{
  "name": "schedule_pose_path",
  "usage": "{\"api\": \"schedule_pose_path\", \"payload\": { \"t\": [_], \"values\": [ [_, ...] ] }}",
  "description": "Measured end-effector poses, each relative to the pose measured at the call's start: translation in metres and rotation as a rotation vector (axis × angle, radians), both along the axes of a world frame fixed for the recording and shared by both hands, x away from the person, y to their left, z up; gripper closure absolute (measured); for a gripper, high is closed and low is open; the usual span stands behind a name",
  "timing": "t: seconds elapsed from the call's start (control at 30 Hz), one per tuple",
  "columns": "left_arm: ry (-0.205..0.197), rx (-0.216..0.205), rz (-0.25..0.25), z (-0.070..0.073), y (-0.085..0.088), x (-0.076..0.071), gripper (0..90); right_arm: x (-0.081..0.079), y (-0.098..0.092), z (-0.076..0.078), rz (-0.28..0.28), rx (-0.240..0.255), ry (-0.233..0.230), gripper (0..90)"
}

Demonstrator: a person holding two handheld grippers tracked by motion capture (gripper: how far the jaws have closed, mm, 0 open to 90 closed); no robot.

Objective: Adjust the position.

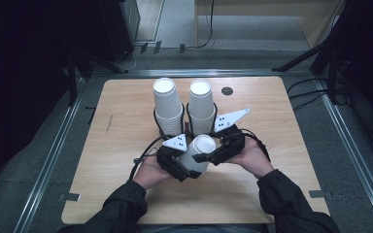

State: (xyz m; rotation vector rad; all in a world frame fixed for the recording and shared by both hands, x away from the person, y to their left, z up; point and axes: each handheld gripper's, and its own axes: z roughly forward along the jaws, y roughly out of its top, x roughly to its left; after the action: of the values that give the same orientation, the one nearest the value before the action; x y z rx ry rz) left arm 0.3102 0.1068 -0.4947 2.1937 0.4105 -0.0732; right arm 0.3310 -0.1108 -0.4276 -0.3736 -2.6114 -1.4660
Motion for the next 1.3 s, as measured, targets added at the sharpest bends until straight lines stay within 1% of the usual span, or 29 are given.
{"api": "schedule_pose_path", "payload": {
  "t": [0.03,0.07,0.1,0.13,0.2,0.23,0.27,0.3,0.33,0.37,0.4,0.47,0.5,0.53,0.6,0.63,0.7,0.77,0.8,0.83,0.9,0.97,1.03,1.07,1.1,1.23,1.27,1.3],
  "values": [
    [0.008,0.001,0.003,0.002,0.001,0.001,14.9,0.0,-0.001,0.0,-0.01,-0.001,0.006,23.4],
    [0.022,-0.012,0.004,0.003,0.003,0.002,15.5,0.0,-0.001,0.0,-0.009,-0.004,0.017,18.5],
    [0.02,-0.017,0.007,0.005,0.005,0.003,15.6,0.001,-0.001,0.001,-0.006,-0.008,0.025,15.7],
    [0.013,-0.019,0.01,0.007,0.007,0.003,15.9,0.0,-0.002,0.001,-0.008,-0.015,0.021,15.9],
    [0.019,-0.005,0.014,0.01,0.012,0.005,16.4,-0.001,-0.004,0.001,0.001,-0.025,-0.001,15.8],
    [0.028,-0.005,0.017,0.011,0.014,0.006,16.5,-0.002,-0.005,0.001,-0.004,-0.036,-0.007,15.8],
    [0.025,0.001,0.022,0.013,0.016,0.006,16.7,-0.002,-0.006,0.001,-0.011,-0.046,-0.014,15.9],
    [0.025,0.008,0.026,0.015,0.018,0.006,16.7,-0.002,-0.007,0.001,-0.008,-0.053,-0.011,15.8],
    [0.029,0.02,0.03,0.017,0.02,0.006,16.7,-0.003,-0.008,0.0,-0.005,-0.062,-0.016,15.9],
    [0.019,0.034,0.031,0.02,0.022,0.006,16.7,-0.003,-0.009,0.0,-0.008,-0.069,-0.022,15.8],
    [0.021,0.047,0.027,0.022,0.024,0.006,16.7,-0.003,-0.011,-0.001,-0.003,-0.075,-0.023,15.8],
    [0.0,0.085,0.039,0.026,0.025,0.004,16.6,-0.003,-0.013,-0.003,-0.008,-0.085,-0.029,16.1],
    [-0.003,0.109,0.033,0.028,0.026,0.004,16.6,-0.003,-0.014,-0.004,-0.011,-0.09,-0.025,16.1],
    [-0.011,0.129,0.038,0.029,0.027,0.003,16.6,-0.003,-0.015,-0.005,-0.012,-0.098,-0.028,16.4],
    [-0.007,0.156,0.04,0.032,0.03,0.003,16.6,-0.003,-0.016,-0.008,-0.017,-0.12,-0.028,16.4],
    [-0.018,0.163,0.045,0.033,0.031,0.002,16.6,-0.003,-0.017,-0.009,-0.019,-0.127,-0.028,16.6],
    [-0.014,0.182,0.046,0.034,0.033,0.002,16.6,-0.004,-0.017,-0.012,-0.019,-0.139,-0.029,16.6],
    [-0.022,0.208,0.042,0.035,0.034,0.003,16.6,-0.005,-0.017,-0.013,-0.012,-0.148,-0.035,16.6],
    [-0.023,0.214,0.045,0.035,0.034,0.003,16.6,-0.005,-0.017,-0.014,-0.011,-0.154,-0.039,16.6],
    [-0.023,0.221,0.045,0.035,0.034,0.003,16.6,-0.006,-0.017,-0.014,-0.012,-0.155,-0.047,16.6],
    [-0.025,0.234,0.04,0.036,0.035,0.003,16.6,-0.006,-0.018,-0.015,-0.015,-0.157,-0.047,16.6],
    [-0.029,0.26,0.037,0.035,0.034,0.004,16.6,-0.005,-0.018,-0.016,-0.018,-0.161,-0.047,16.6],
    [-0.028,0.277,0.035,0.035,0.033,0.004,16.5,-0.005,-0.019,-0.017,-0.017,-0.166,-0.055,16.6],
    [-0.028,0.277,0.035,0.035,0.033,0.004,16.6,-0.005,-0.019,-0.018,-0.018,-0.168,-0.048,16.6],
    [-0.021,0.294,0.034,0.034,0.032,0.005,16.6,-0.005,-0.019,-0.018,-0.019,-0.174,-0.053,16.6],
    [-0.016,0.338,0.019,0.031,0.026,0.007,16.6,-0.005,-0.019,-0.021,-0.024,-0.193,-0.058,16.6],
    [-0.02,0.349,0.014,0.03,0.024,0.007,16.6,-0.005,-0.019,-0.021,-0.018,-0.195,-0.06,16.6],
    [-0.014,0.353,0.009,0.029,0.022,0.008,16.6,-0.005,-0.019,-0.022,-0.015,-0.2,-0.068,16.6]
  ]
}}
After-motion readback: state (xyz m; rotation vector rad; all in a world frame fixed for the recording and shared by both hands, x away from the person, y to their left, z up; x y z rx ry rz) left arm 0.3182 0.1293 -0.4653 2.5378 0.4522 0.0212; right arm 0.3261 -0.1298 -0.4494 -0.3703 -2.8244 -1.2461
